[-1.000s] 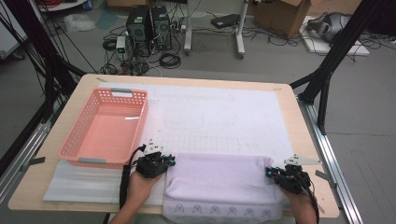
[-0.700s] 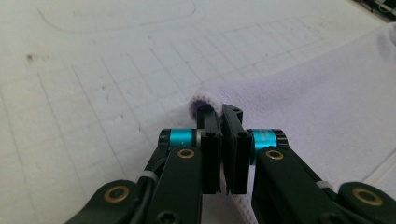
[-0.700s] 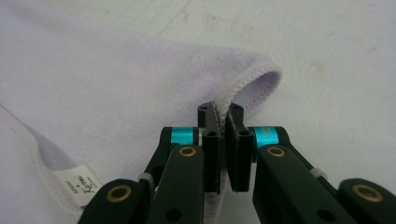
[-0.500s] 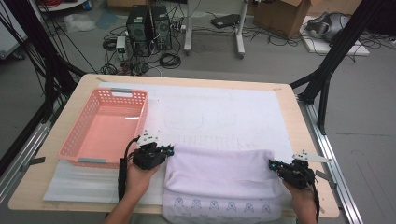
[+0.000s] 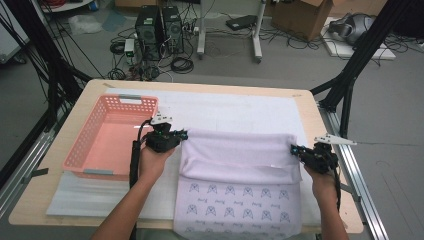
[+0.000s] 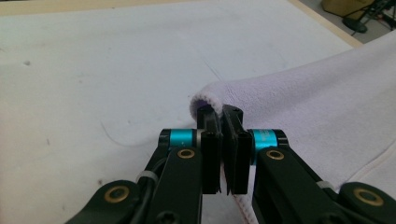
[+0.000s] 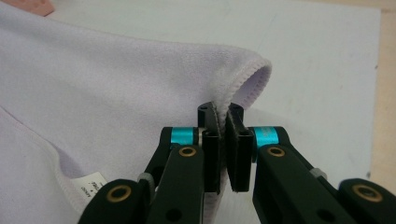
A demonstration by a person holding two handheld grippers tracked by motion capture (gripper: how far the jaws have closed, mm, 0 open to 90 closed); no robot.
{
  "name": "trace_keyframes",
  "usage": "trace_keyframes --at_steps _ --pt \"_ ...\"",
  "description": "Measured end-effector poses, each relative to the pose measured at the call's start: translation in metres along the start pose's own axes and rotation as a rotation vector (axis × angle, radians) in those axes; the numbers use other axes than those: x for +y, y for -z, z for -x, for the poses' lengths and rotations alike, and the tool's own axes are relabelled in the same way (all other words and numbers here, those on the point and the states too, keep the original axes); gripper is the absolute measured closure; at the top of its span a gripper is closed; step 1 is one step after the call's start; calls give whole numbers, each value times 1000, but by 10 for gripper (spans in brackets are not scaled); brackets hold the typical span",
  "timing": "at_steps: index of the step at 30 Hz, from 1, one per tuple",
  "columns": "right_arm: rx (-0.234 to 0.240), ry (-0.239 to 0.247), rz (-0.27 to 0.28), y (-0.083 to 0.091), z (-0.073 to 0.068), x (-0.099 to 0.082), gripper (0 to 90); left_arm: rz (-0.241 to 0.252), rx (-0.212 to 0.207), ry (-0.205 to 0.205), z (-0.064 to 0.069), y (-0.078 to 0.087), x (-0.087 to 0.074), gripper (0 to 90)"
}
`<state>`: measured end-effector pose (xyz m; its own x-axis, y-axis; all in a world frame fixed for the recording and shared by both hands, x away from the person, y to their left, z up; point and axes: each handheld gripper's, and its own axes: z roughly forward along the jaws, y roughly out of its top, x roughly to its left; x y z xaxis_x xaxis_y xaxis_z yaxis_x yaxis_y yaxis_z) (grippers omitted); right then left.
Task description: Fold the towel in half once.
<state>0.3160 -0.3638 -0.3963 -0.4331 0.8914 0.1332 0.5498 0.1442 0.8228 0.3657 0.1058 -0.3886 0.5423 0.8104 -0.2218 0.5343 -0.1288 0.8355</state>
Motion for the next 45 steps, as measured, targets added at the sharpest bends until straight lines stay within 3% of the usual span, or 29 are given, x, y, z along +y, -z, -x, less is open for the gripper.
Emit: trace_keyframes --at_steps 7,16,17,25,31,33,34,36,38,45 --pt "-29 28 -10 -19 9 27 866 14 5 64 -18 -17 16 861" --pt "-52 57 -28 -41 19 45 866 23 24 69 -27 -27 36 861" --pt "-67 61 -15 -47 21 54 866 21 31 67 -30 -30 44 861" --pt "-86 42 -5 -64 26 70 866 27 60 79 -39 -40 61 861" --pt "-86 34 -10 -73 25 70 865 -2 77 88 -44 -47 57 859" --pt "-86 28 -16 -76 25 69 861 -23 78 70 -43 -49 55 848" --pt "-81 26 -22 -77 24 69 846 -23 74 67 -41 -50 54 829" --pt "-81 21 -27 -79 22 68 769 -18 59 49 -37 -50 54 706" --pt "-71 7 -18 -79 20 69 697 20 36 41 -33 -49 52 642" --pt "-45 13 -30 -69 19 68 678 -5 -24 47 -25 -53 27 609"
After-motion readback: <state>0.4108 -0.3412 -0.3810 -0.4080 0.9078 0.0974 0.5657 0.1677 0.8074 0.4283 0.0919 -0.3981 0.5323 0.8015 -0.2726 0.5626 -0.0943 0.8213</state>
